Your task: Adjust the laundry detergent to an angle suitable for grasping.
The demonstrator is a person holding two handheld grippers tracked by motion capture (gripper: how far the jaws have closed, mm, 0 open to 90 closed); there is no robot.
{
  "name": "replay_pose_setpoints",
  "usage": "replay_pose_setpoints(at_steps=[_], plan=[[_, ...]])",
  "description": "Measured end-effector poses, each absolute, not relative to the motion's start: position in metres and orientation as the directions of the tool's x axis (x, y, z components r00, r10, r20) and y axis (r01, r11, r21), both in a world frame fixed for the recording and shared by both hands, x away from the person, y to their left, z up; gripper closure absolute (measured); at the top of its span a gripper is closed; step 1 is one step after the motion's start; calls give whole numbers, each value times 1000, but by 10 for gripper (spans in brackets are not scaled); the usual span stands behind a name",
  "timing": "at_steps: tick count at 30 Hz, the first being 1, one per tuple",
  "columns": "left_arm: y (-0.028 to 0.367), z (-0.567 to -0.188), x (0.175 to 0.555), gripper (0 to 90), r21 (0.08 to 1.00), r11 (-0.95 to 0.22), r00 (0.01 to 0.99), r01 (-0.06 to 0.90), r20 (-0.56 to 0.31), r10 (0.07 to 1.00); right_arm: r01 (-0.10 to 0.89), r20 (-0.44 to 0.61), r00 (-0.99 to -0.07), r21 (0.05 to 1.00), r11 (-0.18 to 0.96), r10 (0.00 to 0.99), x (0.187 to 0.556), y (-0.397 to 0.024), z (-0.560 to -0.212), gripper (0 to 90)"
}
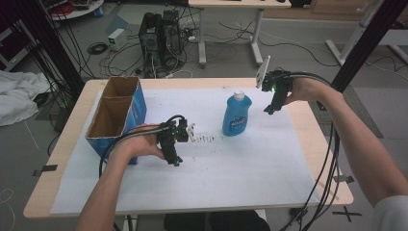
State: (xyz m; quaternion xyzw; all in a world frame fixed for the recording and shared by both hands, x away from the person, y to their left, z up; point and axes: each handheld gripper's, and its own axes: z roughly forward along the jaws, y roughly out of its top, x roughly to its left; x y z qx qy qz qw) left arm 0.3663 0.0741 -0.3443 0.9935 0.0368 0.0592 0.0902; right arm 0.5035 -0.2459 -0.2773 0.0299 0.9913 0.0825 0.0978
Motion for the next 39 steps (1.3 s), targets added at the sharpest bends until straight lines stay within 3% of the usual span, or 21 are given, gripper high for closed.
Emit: replay_pose_setpoints(at_steps=[15,17,19,28,39], plan=[[74,-344,368,182,209,-973,987,98,105,122,42,-205,-976,162,986,75,501,-247,-276,129],[74,-344,368,182,220,-970,987,105,98,129,8,-209,-977,143,990,38,502,-248,-275,129],[74,-344,369,182,232,-967,986,106,100,133,47,-205,-975,173,984,82,500,-248,-277,129],[70,-343,373,182,245,-962,983,120,107,149,42,-209,-975,154,987,74,501,-247,-275,129],[62,-335,380,182,357,-921,972,154,114,207,46,-211,-974,151,987,77,500,-244,-275,129]])
